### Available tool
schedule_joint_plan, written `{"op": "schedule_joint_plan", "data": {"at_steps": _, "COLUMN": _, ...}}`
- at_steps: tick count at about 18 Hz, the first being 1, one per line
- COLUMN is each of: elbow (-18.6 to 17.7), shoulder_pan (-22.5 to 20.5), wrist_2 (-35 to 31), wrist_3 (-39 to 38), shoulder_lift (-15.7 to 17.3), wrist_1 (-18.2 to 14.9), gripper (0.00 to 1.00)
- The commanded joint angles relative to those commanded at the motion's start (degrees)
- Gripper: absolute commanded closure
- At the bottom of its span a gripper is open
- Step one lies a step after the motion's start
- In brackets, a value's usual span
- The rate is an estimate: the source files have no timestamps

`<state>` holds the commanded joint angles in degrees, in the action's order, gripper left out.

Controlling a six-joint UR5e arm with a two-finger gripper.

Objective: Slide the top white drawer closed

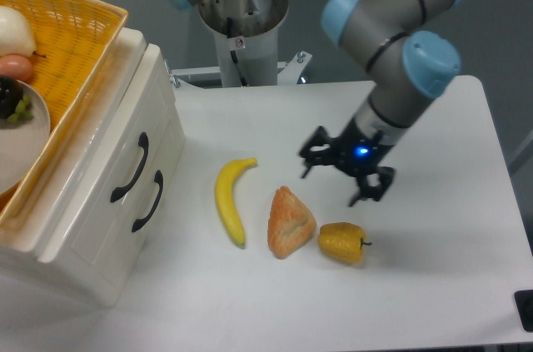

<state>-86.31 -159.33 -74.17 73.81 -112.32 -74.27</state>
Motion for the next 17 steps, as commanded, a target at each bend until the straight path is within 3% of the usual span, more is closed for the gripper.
{"op": "schedule_joint_plan", "data": {"at_steps": 5, "elbow": 1.3, "shoulder_pan": -3.9, "wrist_2": -5.5, "wrist_3": 13.2, "shoulder_lift": -2.2, "wrist_1": 1.1, "gripper": 0.00}}
{"op": "schedule_joint_plan", "data": {"at_steps": 8, "elbow": 1.8, "shoulder_pan": -5.3, "wrist_2": -9.2, "wrist_3": 15.4, "shoulder_lift": -2.5, "wrist_1": 1.1, "gripper": 0.00}}
{"op": "schedule_joint_plan", "data": {"at_steps": 12, "elbow": 1.8, "shoulder_pan": -6.2, "wrist_2": -11.8, "wrist_3": 18.7, "shoulder_lift": -4.0, "wrist_1": 3.9, "gripper": 0.00}}
{"op": "schedule_joint_plan", "data": {"at_steps": 17, "elbow": 1.8, "shoulder_pan": -6.3, "wrist_2": -12.1, "wrist_3": 20.3, "shoulder_lift": -4.6, "wrist_1": 4.6, "gripper": 0.00}}
